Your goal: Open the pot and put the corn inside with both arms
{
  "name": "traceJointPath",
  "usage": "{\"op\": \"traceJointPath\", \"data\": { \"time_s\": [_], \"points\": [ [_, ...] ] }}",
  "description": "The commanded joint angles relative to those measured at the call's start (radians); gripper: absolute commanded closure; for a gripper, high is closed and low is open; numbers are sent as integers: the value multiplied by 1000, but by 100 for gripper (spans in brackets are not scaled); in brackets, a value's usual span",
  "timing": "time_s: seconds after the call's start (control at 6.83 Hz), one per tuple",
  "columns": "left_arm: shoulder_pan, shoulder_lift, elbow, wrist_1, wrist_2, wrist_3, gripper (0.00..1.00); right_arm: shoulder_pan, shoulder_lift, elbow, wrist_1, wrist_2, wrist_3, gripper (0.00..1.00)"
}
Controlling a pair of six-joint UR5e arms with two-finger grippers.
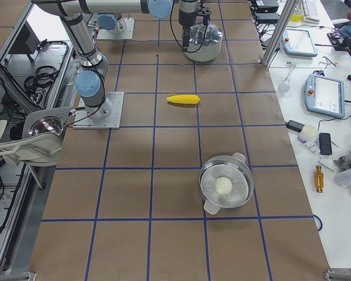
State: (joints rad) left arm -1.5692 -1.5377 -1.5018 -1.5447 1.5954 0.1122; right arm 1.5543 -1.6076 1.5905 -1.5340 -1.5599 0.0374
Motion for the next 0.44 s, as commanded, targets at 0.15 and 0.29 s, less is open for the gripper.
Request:
{"op": "traceJointPath", "data": {
  "time_s": [0.15,0.29],
  "points": [
    [1,-1,6,0,0,-2,0,0,0,2,0,0,-1,0],
    [1,-1,3,0,-2,-2,0,1,0,0,0,0,-1,0]
  ]
}}
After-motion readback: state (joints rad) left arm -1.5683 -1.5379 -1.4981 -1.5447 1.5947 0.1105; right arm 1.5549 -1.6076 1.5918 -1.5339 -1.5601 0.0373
